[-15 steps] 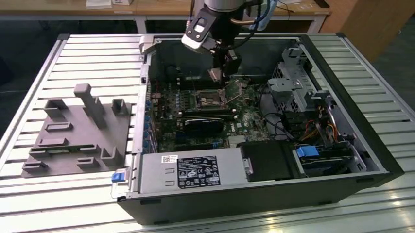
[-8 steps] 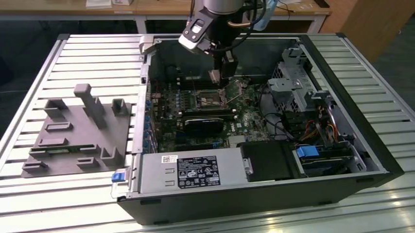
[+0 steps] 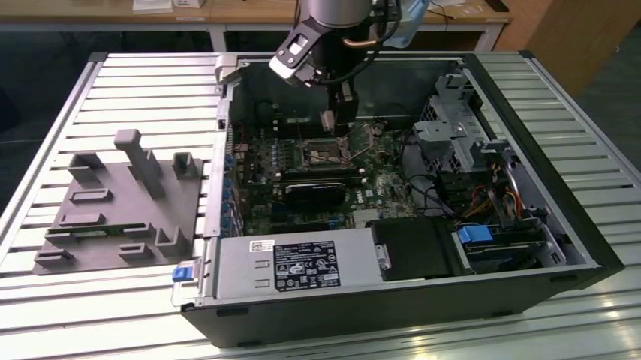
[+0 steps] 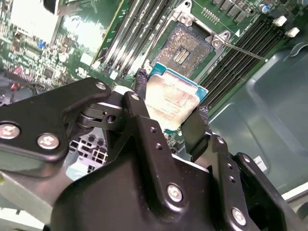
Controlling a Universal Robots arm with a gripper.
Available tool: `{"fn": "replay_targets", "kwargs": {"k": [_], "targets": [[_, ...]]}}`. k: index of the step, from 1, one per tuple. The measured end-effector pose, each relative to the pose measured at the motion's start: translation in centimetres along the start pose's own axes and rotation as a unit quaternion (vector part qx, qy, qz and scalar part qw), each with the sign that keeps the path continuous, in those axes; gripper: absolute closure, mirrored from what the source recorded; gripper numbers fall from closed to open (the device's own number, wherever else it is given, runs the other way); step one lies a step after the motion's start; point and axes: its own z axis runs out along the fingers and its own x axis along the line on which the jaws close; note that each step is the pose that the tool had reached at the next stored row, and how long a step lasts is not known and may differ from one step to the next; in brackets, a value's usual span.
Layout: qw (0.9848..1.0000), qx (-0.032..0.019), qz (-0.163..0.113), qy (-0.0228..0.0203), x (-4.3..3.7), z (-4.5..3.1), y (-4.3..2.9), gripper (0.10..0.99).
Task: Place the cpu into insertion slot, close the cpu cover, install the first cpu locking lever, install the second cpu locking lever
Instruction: 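Place the cpu into insertion slot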
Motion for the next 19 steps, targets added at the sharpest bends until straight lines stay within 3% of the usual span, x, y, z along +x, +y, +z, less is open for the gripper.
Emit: {"fn": "replay_targets", "kwargs": {"k": [7,19], "targets": [[1.0,-0.0004,0.008,-0.0008,0.01,1.13,-0.6,0.549],[1.0,-0.0009,0.005,0.0021,-0.02,3.24,-1.08,0.549]]}}
